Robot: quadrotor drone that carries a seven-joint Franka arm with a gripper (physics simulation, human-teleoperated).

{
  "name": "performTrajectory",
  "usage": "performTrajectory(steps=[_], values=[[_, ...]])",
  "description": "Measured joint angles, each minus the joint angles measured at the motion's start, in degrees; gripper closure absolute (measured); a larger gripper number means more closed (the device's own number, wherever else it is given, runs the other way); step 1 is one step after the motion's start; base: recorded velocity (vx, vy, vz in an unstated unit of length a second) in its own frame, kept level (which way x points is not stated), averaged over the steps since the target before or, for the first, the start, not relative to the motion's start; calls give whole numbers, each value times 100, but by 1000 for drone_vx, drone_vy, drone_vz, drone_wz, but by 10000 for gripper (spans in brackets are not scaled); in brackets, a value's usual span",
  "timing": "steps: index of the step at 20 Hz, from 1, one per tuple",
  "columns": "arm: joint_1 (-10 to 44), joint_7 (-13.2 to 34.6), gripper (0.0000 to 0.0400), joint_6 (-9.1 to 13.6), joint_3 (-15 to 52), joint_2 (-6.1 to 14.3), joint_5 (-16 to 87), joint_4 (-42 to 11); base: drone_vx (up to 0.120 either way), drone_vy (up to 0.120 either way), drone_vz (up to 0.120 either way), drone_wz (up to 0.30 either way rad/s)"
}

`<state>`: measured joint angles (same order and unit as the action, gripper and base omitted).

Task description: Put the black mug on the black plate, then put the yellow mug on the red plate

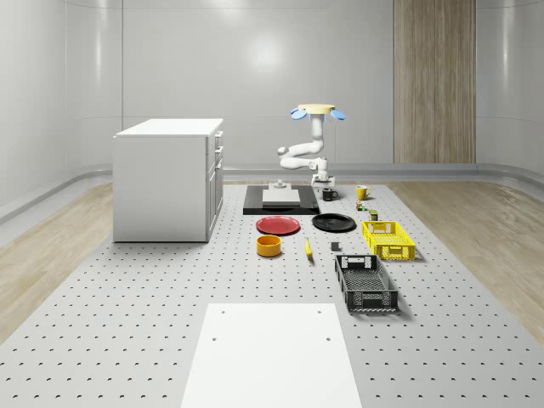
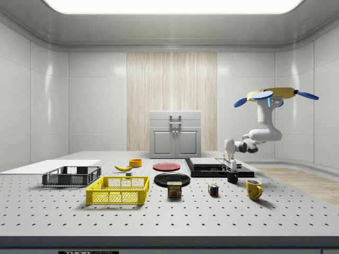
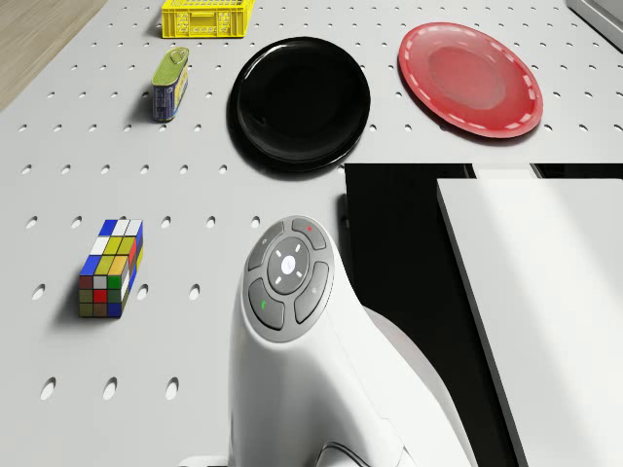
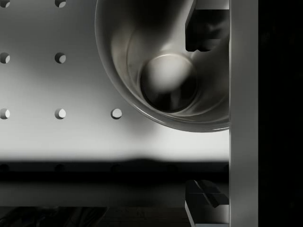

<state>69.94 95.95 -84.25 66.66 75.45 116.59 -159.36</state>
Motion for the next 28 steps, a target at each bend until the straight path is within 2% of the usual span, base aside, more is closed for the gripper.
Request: performTrajectory(steps=[5, 7, 9, 11, 13, 16, 21, 25, 28], values=[[7, -1, 0, -57, -2, 55, -15, 12, 0, 0, 0, 0], [11, 1, 99, -77, 0, 75, -24, 14, 0, 0, 0, 0], [17, 4, 174, -95, 3, 94, -32, 17, 0, 0, 0, 0], [23, 9, 220, -113, 6, 112, -41, 19, 0, 0, 0, 0], [30, 14, 247, -130, 9, 130, -50, 20, 0, 0, 0, 0], [41, 23, 270, -153, 14, 156, -62, 23, 0, 0, 0, 0], [57, 41, 284, -175, 52, 195, -111, 16, 0, 0, 0, 0], [63, 77, 288, -98, 269, 215, -324, -51, 0, 0, 10, 0], [73, 114, 289, -14, 506, 229, -553, -113, 0, 0, 120, 0]])
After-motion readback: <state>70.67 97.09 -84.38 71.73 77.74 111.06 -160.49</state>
